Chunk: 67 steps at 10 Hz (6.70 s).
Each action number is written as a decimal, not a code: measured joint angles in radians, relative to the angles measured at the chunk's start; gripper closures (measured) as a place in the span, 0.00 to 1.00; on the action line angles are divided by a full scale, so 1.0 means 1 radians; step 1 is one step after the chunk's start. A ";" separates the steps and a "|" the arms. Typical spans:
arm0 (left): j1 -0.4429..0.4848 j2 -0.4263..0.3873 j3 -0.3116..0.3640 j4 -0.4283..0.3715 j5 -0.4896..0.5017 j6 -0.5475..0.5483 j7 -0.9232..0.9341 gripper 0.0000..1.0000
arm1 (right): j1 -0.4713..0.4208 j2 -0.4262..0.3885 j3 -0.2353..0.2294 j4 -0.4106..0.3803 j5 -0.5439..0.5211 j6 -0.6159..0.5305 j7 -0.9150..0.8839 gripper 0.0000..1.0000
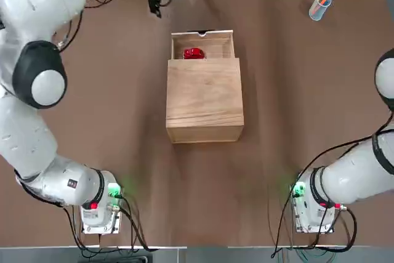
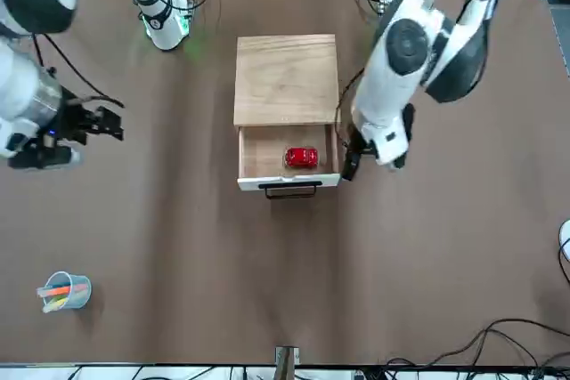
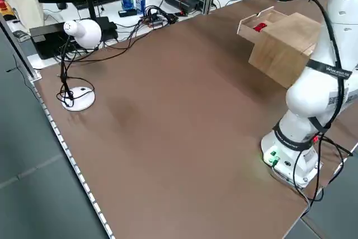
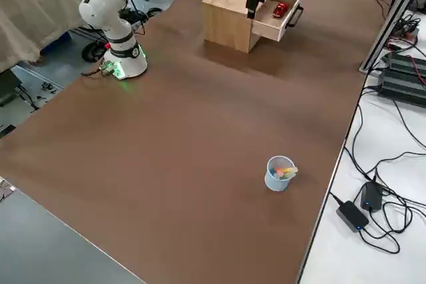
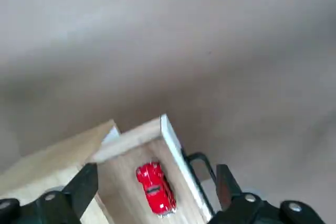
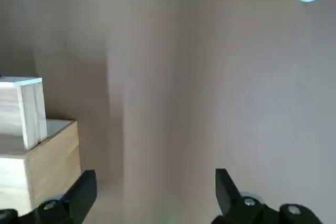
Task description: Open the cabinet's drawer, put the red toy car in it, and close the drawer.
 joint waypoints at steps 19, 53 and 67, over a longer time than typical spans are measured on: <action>0.207 -0.357 0.345 -0.162 -0.054 -0.200 1.621 0.00 | 0.328 0.424 0.004 -0.003 0.399 0.666 0.322 0.97; 0.208 -0.319 0.361 -0.093 -0.054 -0.270 1.681 0.03 | 0.338 0.425 0.028 0.037 0.454 0.379 0.316 0.97; 0.208 -0.318 0.361 -0.093 -0.054 -0.270 1.681 0.03 | 0.339 0.425 0.048 0.038 0.467 0.175 0.310 0.97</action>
